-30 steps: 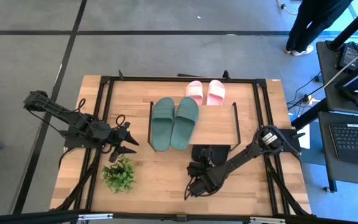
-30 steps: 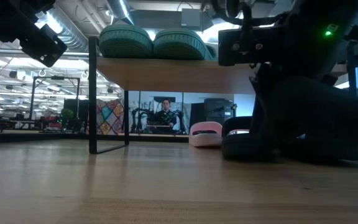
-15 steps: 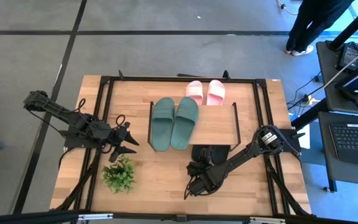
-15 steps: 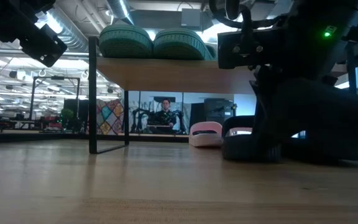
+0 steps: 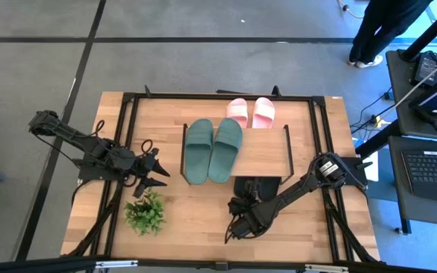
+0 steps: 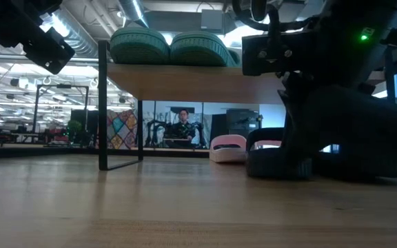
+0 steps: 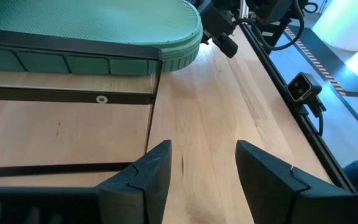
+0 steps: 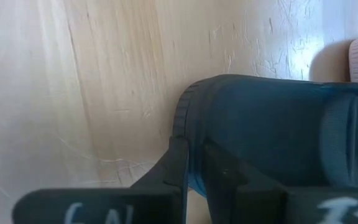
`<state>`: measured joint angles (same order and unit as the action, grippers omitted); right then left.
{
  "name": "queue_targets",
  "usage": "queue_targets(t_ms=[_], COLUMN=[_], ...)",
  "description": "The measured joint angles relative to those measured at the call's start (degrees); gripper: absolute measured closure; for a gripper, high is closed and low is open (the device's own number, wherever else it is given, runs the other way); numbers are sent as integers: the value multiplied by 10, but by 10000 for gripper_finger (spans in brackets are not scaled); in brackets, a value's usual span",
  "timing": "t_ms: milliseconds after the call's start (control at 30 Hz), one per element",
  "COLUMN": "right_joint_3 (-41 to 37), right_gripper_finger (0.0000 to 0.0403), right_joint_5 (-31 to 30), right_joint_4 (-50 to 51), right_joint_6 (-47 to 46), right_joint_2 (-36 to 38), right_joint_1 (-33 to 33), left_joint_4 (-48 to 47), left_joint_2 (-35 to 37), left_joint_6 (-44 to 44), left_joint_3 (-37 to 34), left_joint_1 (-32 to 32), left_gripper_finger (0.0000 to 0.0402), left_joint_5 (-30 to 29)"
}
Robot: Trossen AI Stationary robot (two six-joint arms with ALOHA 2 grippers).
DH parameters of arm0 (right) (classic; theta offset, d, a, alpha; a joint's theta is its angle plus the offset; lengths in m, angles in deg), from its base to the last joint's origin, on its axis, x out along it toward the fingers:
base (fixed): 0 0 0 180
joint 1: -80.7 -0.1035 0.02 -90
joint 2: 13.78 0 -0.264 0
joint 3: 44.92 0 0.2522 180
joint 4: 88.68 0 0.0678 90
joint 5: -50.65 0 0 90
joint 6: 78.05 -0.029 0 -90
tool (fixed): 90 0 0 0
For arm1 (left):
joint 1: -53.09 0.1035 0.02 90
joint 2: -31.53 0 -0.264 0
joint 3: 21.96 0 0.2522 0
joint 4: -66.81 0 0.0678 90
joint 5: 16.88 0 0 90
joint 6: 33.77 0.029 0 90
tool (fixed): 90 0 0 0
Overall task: Pick and place slides into the shelf
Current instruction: Adjust the left black slipper
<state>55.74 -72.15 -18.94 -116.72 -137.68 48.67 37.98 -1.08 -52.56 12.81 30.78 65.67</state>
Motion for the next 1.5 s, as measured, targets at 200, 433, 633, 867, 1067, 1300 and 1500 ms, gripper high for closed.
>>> queue_targets(t_ms=[200,433,633,867,1067,1300,1500], right_joint_3=[22,34,34,34,34,34,34], right_gripper_finger=[369,373,381,381,381,381,381], right_joint_5=[2,18,50,65,77,90,95], right_joint_4=[28,55,69,109,129,129,128], right_joint_6=[-29,-46,-47,-44,-35,9,44], right_joint_2=[0,0,0,0,0,0,0], right_joint_1=[0,0,-5,-19,-31,-42,-43], left_joint_4=[0,0,0,0,0,0,0], left_joint_2=[0,0,0,0,0,0,0], left_joint_6=[0,0,-3,-3,-3,-3,-3], left_joint_3=[0,0,0,0,0,0,0], left_joint_1=[0,0,0,0,0,0,0], left_gripper_finger=[231,231,231,231,231,231,231], left_joint_5=[0,0,0,0,0,0,0])
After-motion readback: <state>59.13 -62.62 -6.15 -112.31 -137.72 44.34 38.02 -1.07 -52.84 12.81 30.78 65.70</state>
